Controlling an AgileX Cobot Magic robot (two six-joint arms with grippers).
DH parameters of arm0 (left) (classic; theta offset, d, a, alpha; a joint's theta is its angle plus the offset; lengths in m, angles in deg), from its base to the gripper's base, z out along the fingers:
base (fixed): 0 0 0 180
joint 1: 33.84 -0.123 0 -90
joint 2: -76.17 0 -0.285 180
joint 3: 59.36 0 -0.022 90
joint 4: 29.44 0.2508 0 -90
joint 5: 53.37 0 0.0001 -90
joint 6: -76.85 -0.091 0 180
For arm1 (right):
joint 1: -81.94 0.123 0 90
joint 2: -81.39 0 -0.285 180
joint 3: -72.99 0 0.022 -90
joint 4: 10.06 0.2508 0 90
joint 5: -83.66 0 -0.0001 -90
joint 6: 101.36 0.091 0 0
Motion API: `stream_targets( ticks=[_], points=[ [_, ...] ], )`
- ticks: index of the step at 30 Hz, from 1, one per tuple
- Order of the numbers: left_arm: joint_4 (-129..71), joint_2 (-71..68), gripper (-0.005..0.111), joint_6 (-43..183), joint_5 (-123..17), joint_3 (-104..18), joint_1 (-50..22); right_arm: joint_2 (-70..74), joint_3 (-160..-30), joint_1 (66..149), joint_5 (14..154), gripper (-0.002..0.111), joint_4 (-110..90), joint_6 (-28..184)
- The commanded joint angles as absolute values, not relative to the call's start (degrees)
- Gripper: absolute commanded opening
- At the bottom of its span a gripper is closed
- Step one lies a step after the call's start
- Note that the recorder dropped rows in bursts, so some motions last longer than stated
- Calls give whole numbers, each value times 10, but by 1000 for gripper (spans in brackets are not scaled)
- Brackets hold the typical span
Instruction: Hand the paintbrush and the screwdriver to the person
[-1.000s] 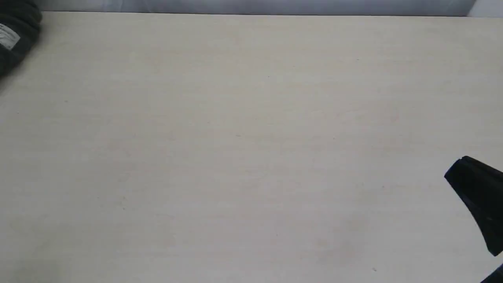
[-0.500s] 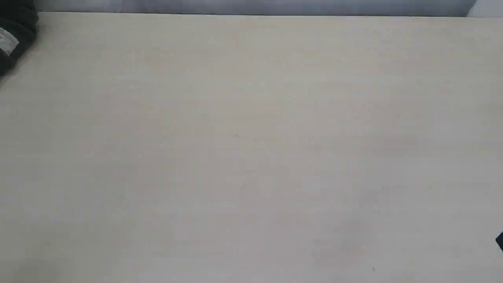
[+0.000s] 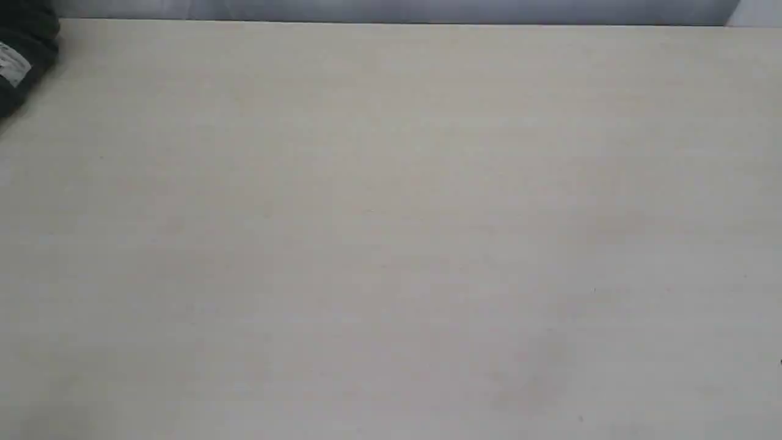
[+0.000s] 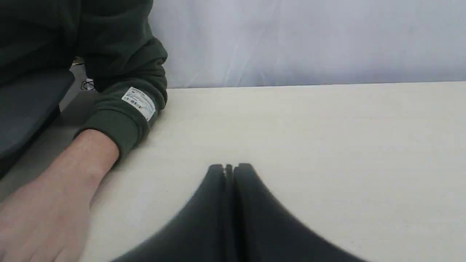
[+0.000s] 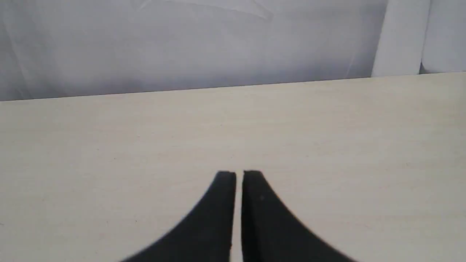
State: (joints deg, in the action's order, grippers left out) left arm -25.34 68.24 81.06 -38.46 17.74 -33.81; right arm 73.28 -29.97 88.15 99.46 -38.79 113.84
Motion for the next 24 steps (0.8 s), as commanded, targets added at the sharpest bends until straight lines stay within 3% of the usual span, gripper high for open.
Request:
stream_targets(
  ticks=[1,17,24],
  points=[
    [-256,684,0,812,-391,179,-334,736,-298,880,996,4,-392,1134],
    [-254,684,0,812,-391,179,-334,736,-298,880,1035,4,-381,1114],
    [-254,684,0,812,-391,179,-334,736,-298,880,1039,4,-195,859]
  ],
)
